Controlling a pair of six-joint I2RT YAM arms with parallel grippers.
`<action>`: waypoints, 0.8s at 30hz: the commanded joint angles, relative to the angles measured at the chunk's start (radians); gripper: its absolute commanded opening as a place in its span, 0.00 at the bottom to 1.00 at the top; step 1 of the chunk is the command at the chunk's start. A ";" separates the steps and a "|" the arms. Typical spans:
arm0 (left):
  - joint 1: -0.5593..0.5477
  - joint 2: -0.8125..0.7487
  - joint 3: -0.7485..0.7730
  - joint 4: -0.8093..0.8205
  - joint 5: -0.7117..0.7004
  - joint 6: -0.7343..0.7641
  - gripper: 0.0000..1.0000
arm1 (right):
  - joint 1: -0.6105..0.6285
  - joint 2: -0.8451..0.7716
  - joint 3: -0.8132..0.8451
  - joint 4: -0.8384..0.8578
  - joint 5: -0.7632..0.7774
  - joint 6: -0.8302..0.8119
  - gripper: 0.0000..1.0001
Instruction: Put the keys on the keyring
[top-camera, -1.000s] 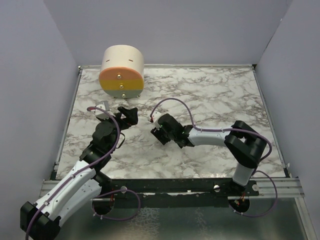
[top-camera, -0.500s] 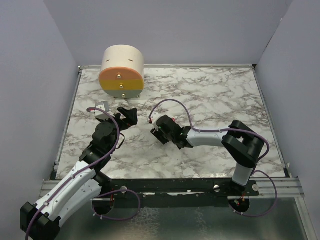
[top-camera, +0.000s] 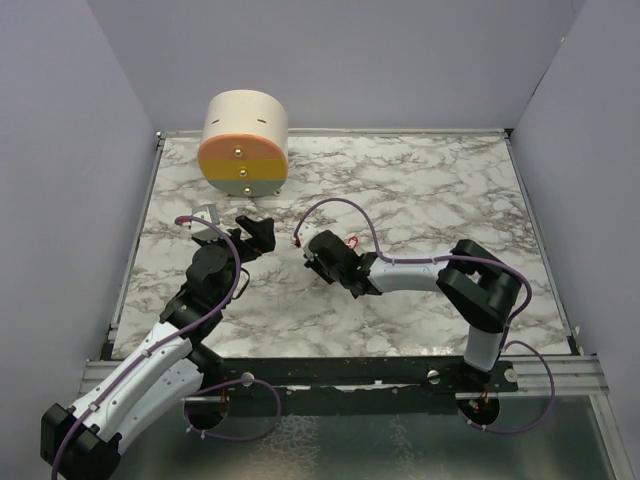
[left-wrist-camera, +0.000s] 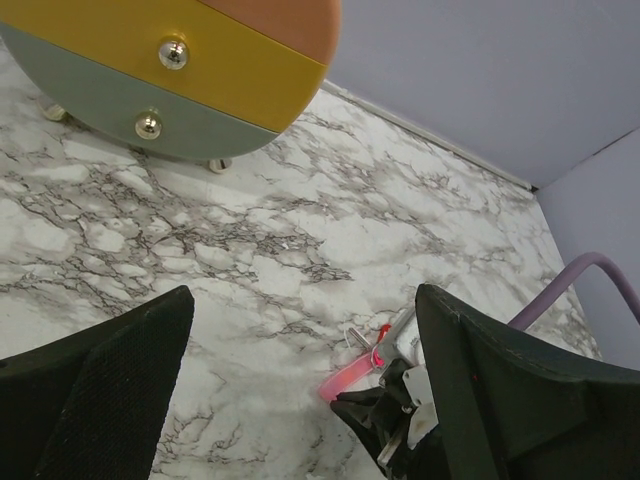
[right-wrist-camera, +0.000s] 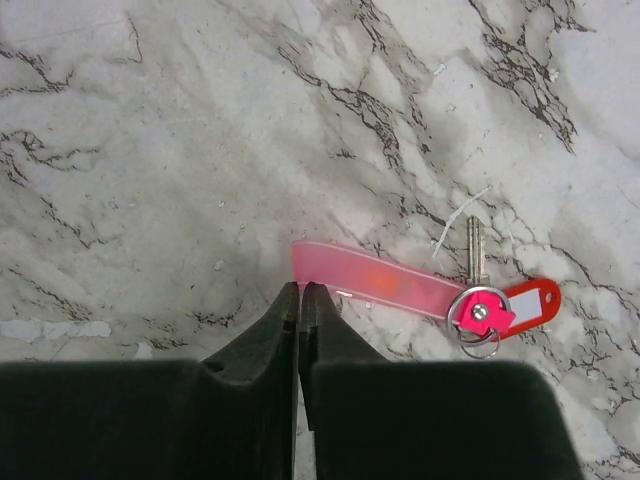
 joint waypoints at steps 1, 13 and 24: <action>0.007 -0.014 -0.006 0.008 -0.024 0.011 0.95 | 0.007 -0.039 0.015 0.046 0.047 -0.009 0.01; 0.007 -0.014 -0.009 0.011 -0.019 0.009 0.95 | 0.008 -0.149 0.002 0.000 0.011 0.014 0.45; 0.007 -0.046 -0.002 -0.013 -0.035 0.017 0.96 | 0.008 -0.004 0.080 -0.020 0.033 -0.014 0.58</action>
